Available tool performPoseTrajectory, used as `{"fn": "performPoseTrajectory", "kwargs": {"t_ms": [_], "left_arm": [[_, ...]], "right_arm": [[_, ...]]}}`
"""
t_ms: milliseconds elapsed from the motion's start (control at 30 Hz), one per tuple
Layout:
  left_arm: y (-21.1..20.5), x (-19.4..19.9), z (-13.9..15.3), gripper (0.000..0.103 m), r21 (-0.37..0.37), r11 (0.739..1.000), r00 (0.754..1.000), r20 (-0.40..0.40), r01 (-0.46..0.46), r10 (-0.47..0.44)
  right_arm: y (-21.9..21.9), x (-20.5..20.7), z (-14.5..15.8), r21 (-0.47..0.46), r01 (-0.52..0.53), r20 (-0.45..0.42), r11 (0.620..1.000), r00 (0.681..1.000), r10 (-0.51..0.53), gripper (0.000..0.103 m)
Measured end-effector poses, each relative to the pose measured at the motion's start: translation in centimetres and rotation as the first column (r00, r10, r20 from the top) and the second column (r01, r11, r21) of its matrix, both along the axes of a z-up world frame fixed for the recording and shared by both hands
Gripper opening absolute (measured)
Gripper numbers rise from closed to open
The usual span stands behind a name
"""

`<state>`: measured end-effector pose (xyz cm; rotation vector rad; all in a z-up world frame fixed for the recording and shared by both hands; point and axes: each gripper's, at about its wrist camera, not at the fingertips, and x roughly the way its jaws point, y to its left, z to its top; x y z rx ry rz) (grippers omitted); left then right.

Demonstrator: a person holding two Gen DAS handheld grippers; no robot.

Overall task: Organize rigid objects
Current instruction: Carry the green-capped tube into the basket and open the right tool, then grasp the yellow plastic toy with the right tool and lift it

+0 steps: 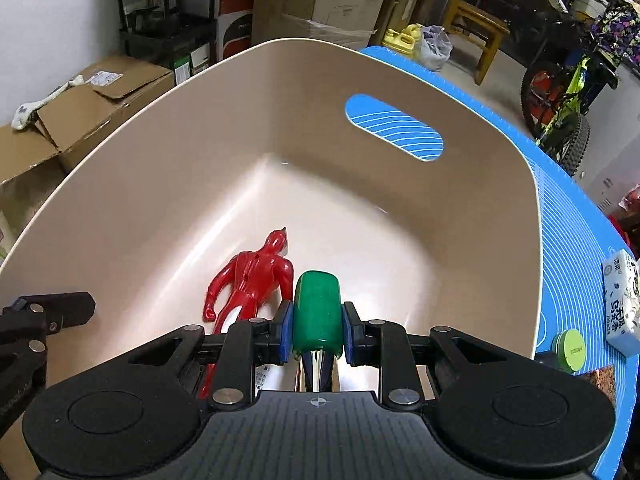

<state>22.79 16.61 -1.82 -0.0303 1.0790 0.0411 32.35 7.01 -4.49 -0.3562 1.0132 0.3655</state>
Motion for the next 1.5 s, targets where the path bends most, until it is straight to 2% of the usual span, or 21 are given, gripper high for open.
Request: {"fn": "performPoseTrajectory", "kwargs": {"t_ms": [100,233,333,567,767,900,1067,1300,1500], "left_arm": [[-0.1,0.1,0.0,0.004,0.0,1.0,1.0,0.0,-0.001,0.001],[-0.1,0.1,0.0,0.005,-0.001,1.0,1.0,0.0,-0.001,0.001],[-0.1,0.1,0.0,0.005,-0.001,1.0,1.0,0.0,-0.001,0.001],[-0.1,0.1,0.0,0.005,0.0,1.0,1.0,0.0,0.0,0.0],[-0.2,0.1,0.1,0.005,-0.003,1.0,1.0,0.0,-0.002,0.002],[-0.3,0.2,0.2,0.004,-0.004,1.0,1.0,0.002,-0.002,0.002],[-0.3,0.1,0.1,0.005,-0.005,1.0,1.0,0.002,-0.003,0.003],[0.0,0.1,0.1,0.005,-0.006,1.0,1.0,0.002,-0.001,0.001],[0.0,0.1,0.1,0.005,-0.005,1.0,1.0,0.002,-0.002,0.002]], "right_arm": [[-0.4,-0.3,0.6,0.021,0.004,0.023,1.0,1.0,-0.004,0.05],[-1.1,-0.7,1.5,0.052,0.009,0.051,0.999,0.999,-0.011,0.055],[-2.0,-1.2,2.5,0.077,0.02,0.086,0.997,0.996,-0.026,0.064],[-5.3,-2.7,5.3,0.153,0.072,0.195,0.986,0.975,-0.102,0.071],[-10.6,-4.3,6.3,0.191,0.165,0.257,0.968,0.943,-0.212,0.076],[-14.0,-5.0,5.8,0.203,0.231,0.258,0.952,0.925,-0.28,0.076],[-17.4,-5.4,4.1,0.238,0.339,0.219,0.91,0.894,-0.39,0.076],[-20.3,-6.4,0.0,0.218,0.416,0.161,0.883,0.877,-0.453,0.077],[-22.6,-7.0,-3.2,0.208,0.486,0.121,0.849,0.848,-0.516,0.077]]}}
